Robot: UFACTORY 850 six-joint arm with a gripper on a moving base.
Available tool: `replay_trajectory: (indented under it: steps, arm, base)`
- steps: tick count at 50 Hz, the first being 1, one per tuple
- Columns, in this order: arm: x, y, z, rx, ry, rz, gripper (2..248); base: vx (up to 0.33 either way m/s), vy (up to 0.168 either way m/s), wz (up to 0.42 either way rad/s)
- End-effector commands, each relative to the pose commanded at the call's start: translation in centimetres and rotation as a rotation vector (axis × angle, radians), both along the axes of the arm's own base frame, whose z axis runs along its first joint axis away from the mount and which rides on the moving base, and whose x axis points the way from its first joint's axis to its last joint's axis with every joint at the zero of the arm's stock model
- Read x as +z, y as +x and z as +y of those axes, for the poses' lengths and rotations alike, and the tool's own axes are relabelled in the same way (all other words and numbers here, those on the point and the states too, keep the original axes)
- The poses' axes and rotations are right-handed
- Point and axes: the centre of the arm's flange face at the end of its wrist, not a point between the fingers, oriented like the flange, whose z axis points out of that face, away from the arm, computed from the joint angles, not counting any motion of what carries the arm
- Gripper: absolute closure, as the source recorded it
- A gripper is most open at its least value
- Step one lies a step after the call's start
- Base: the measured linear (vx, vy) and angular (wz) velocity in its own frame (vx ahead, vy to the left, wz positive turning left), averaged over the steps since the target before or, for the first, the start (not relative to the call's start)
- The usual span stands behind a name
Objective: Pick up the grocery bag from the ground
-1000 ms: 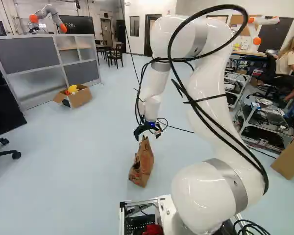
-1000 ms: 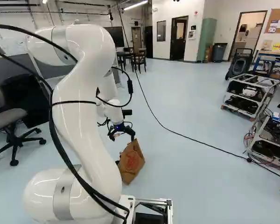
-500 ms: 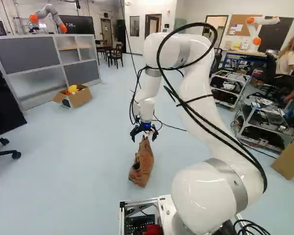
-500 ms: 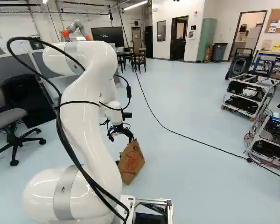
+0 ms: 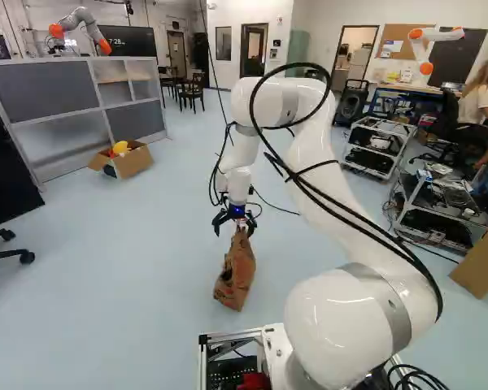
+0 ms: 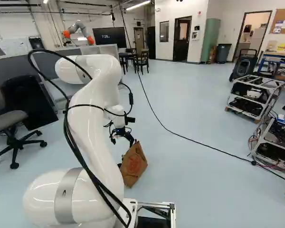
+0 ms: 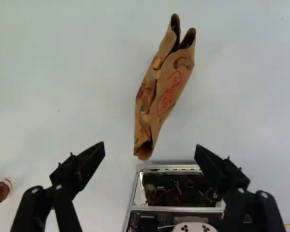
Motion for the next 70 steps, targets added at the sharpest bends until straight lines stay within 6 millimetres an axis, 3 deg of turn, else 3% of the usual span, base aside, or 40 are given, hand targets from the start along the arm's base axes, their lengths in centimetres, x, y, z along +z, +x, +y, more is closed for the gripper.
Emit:
replay_trajectory:
  steps: [43, 70]
  arm:
    - [-6.6, 3.7, 0.2, -0.023, 0.003, 0.010, 3]
    - [-10.7, 4.5, 0.2, -0.025, 0.000, 0.026, 3]
  base:
    - [0.000, 0.000, 0.000]
    - [0.000, 0.000, 0.000]
